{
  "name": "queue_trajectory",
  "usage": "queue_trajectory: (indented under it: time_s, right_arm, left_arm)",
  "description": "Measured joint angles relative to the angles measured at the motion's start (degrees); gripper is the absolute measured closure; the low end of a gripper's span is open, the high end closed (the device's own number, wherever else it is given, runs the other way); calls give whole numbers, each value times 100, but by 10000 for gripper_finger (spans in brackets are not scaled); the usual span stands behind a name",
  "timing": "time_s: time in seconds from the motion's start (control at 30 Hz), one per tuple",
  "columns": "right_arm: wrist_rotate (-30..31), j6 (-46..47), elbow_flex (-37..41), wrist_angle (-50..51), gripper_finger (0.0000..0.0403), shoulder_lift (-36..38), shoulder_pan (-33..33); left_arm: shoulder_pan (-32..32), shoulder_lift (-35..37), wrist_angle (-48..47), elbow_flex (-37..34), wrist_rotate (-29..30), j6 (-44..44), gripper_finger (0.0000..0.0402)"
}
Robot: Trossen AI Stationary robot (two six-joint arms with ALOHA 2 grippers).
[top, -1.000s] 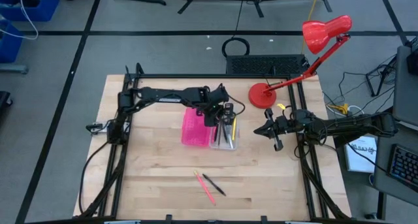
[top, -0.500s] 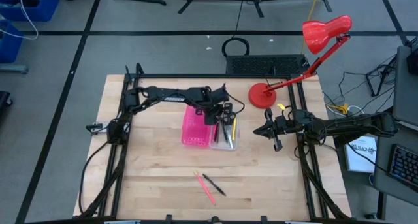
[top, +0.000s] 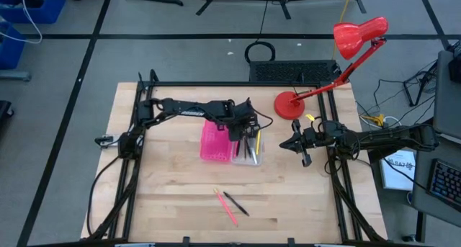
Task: Pick & place school supplies into a supply box
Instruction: Put the brown pencil into the supply box, then put the pink pencil into the supply box
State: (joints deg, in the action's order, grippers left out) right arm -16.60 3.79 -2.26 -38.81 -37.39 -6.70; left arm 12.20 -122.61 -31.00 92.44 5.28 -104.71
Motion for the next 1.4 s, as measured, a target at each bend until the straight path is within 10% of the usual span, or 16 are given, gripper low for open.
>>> queue_trajectory:
  time_s: [0.3, 1.1, 1.4]
  right_arm:
    - [-9, 129, 0, 6, 403, 0, 0]
    - [-17, 151, 0, -90, 403, 14, 7]
    - [-20, 107, 0, -87, 403, 13, 7]
  left_arm:
    - [-205, 2, 116, 0, 666, -269, 221]
    - [-221, 488, 261, 0, 169, 1059, 213]
    - [-1086, 1808, -457, 2, 106, 1893, 257]
